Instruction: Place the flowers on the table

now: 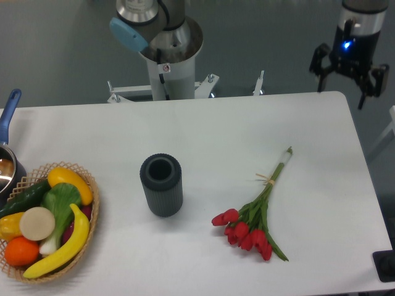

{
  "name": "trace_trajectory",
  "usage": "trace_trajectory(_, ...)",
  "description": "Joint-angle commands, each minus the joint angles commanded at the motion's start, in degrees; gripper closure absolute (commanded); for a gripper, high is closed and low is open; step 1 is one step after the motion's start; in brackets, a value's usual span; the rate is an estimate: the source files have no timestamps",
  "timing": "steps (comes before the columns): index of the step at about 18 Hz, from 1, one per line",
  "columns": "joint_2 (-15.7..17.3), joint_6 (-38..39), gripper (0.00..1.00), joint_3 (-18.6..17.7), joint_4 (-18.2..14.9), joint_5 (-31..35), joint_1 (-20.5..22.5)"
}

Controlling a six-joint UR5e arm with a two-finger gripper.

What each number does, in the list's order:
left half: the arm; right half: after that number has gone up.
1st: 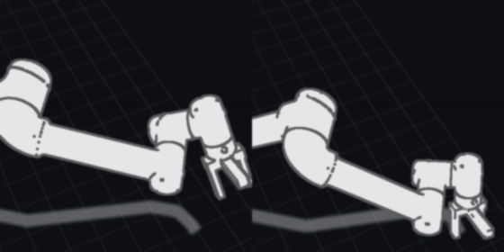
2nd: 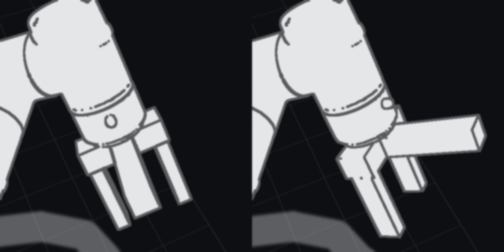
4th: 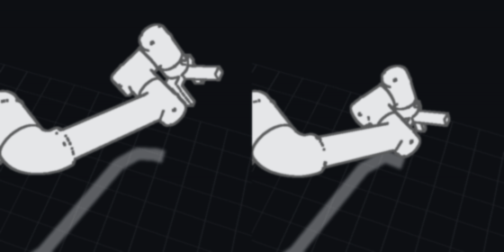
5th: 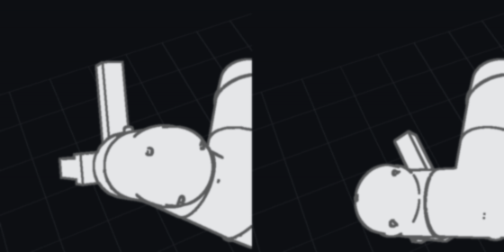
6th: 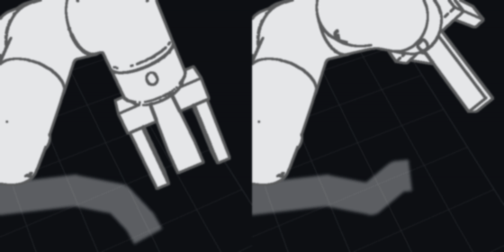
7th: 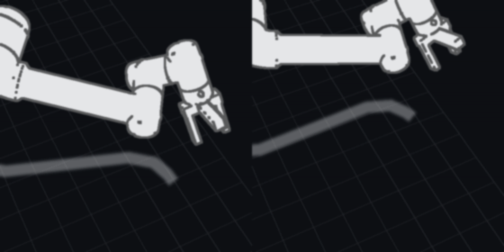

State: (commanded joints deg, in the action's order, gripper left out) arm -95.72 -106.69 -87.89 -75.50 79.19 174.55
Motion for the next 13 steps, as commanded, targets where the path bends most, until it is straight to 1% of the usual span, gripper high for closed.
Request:
trace_trajectory(5,1.06,-1.15,0.00,-1.32,0.26,-0.17,2.02)
trace_trajectory(13,1.15,-1.06,0.00,-1.76,0.53,-0.44,2.03)
